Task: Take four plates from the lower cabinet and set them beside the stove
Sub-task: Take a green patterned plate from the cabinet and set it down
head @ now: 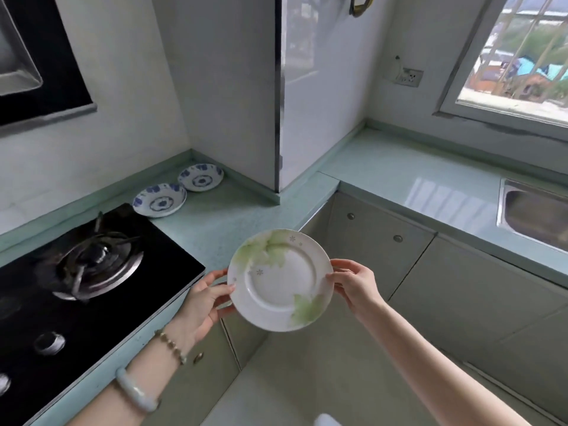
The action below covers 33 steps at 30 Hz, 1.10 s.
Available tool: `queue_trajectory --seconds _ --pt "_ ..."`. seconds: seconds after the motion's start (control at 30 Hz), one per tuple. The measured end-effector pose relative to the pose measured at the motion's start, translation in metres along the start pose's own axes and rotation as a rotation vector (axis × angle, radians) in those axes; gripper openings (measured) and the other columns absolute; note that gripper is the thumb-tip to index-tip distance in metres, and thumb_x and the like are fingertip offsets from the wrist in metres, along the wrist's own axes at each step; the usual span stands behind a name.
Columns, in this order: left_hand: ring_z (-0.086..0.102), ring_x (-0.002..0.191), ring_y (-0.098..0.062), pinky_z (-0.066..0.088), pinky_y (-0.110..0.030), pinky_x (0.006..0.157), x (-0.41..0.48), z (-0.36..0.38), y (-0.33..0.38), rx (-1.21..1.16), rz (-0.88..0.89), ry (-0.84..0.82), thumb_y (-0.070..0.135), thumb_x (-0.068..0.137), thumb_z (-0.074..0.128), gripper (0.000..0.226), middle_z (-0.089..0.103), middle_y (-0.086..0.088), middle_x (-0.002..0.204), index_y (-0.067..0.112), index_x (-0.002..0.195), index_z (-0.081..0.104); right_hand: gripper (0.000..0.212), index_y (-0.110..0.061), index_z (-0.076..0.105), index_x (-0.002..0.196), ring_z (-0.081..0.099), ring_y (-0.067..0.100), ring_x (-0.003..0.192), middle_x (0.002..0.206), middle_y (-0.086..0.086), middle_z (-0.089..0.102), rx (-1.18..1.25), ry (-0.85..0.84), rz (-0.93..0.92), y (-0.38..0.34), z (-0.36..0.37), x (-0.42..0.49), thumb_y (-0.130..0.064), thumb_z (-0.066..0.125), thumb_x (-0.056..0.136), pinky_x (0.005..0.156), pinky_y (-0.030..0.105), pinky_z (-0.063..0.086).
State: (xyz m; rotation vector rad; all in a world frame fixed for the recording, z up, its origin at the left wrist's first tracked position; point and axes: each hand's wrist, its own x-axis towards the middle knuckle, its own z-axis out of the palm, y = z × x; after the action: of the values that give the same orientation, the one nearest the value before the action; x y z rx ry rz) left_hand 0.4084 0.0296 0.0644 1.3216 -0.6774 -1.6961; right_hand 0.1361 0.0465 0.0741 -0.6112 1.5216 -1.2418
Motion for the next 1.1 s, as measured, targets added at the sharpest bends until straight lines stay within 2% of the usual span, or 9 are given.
queue_trajectory --seconds 0.1,0.23,0.33,0.47,0.53,0.67,0.87,1.0,1.1 --pt "0.065 0.083 -0.027 0.060 -0.037 0.060 0.033 0.001 0.012 -0.004 0.004 0.047 -0.009 0.087 0.055 0.033 0.068 -0.015 0.095 0.011 0.113 0.061 0.032 -0.001 0.068 0.093 0.065 0.027 0.075 0.084 0.015 0.071 -0.034 -0.050 0.020 -0.011 0.017 0.047 0.020 0.059 0.070 0.073 0.033 0.058" --pt "0.065 0.083 -0.027 0.058 -0.035 0.056 0.077 0.002 0.024 -0.074 0.018 0.154 -0.010 0.086 0.055 0.035 0.068 -0.015 0.096 0.013 0.112 0.062 0.034 0.001 0.068 0.096 0.066 0.027 0.072 0.086 0.017 0.072 -0.108 -0.159 0.034 -0.033 0.049 0.118 0.019 0.061 0.068 0.064 0.030 0.058" --pt "0.064 0.082 -0.025 0.055 -0.036 0.060 0.107 0.009 0.038 -0.127 0.049 0.233 -0.011 0.087 0.052 0.037 0.068 -0.012 0.095 0.015 0.112 0.062 0.033 -0.001 0.069 0.092 0.064 0.028 0.074 0.086 0.016 0.071 -0.173 -0.254 0.041 -0.056 0.076 0.170 0.020 0.058 0.069 0.074 0.037 0.056" --pt "0.066 0.085 -0.026 0.054 -0.037 0.066 0.140 0.014 0.054 -0.196 0.078 0.331 -0.012 0.087 0.053 0.040 0.070 -0.012 0.093 0.016 0.115 0.062 0.034 -0.001 0.066 0.096 0.065 0.025 0.072 0.084 0.013 0.070 -0.240 -0.375 0.068 -0.082 0.113 0.233 0.021 0.057 0.072 0.059 0.024 0.056" --pt "0.068 0.086 -0.026 0.056 -0.035 0.064 0.153 0.014 0.058 -0.232 0.100 0.381 -0.011 0.087 0.053 0.040 0.072 -0.012 0.094 0.015 0.116 0.062 0.033 -0.001 0.066 0.097 0.065 0.027 0.077 0.088 0.015 0.069 -0.279 -0.440 0.074 -0.090 0.135 0.262 0.021 0.057 0.074 0.060 0.024 0.055" --pt "0.068 0.089 -0.023 0.056 -0.033 0.065 0.167 0.009 0.067 -0.272 0.118 0.503 -0.008 0.091 0.048 0.035 0.073 -0.008 0.098 0.015 0.113 0.064 0.033 0.002 0.067 0.099 0.064 0.031 0.080 0.089 0.017 0.068 -0.363 -0.533 0.070 -0.087 0.184 0.299 0.020 0.056 0.074 0.068 0.031 0.056" --pt "0.064 0.100 -0.024 0.051 -0.044 0.091 0.187 -0.025 0.078 -0.276 0.120 0.664 -0.003 0.091 0.048 0.033 0.074 -0.009 0.104 0.016 0.104 0.072 0.039 0.002 0.069 0.100 0.066 0.035 0.081 0.088 0.020 0.070 -0.507 -0.632 0.103 -0.058 0.258 0.328 0.019 0.056 0.068 0.081 0.045 0.058" --pt "0.065 0.093 -0.022 0.050 -0.034 0.086 0.208 -0.048 0.082 -0.274 0.131 0.694 -0.008 0.090 0.045 0.037 0.075 -0.009 0.094 0.014 0.097 0.073 0.038 -0.007 0.072 0.085 0.066 0.035 0.078 0.083 0.020 0.070 -0.560 -0.632 0.118 -0.042 0.297 0.339 0.017 0.051 0.065 0.081 0.054 0.056" --pt "0.064 0.097 -0.021 0.050 -0.030 0.086 0.225 -0.067 0.084 -0.230 0.122 0.683 -0.012 0.084 0.042 0.043 0.073 -0.013 0.103 0.011 0.101 0.073 0.041 -0.016 0.071 0.077 0.068 0.037 0.084 0.084 0.022 0.071 -0.616 -0.609 0.139 -0.031 0.321 0.350 0.017 0.049 0.065 0.080 0.054 0.057"
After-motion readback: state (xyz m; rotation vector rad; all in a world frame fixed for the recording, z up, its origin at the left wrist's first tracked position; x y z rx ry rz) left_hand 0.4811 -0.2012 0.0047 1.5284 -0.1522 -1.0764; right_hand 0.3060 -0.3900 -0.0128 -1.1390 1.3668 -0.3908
